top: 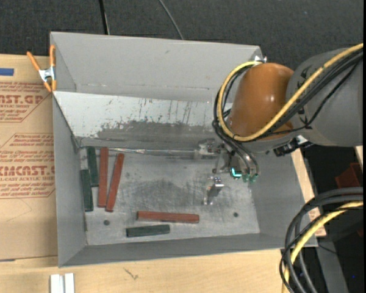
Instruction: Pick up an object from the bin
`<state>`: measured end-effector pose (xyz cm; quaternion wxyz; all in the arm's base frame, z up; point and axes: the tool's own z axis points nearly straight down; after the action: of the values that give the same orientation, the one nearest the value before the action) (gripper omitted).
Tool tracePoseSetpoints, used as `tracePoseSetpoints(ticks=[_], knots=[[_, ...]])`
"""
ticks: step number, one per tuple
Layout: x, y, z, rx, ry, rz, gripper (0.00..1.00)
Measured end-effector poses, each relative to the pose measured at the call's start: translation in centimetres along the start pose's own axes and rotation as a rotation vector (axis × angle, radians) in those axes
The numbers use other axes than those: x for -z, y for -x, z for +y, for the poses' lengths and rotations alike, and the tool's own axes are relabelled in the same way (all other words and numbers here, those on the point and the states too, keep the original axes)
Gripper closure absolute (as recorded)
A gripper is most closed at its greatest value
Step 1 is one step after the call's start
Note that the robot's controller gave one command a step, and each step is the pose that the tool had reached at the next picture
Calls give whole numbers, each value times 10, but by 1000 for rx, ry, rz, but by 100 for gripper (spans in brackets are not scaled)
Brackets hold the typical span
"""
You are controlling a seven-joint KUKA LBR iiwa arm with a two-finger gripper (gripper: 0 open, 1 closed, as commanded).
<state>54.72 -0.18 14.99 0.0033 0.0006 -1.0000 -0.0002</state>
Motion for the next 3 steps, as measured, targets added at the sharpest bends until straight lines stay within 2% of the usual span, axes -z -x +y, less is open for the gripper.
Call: tracePoseSetpoints(ticks=[1,2,3], knots=[[4,2,0,0,0,-8,0],[-78,-49,43,24,1,3,100],[-78,-49,43,24,1,3,100]])
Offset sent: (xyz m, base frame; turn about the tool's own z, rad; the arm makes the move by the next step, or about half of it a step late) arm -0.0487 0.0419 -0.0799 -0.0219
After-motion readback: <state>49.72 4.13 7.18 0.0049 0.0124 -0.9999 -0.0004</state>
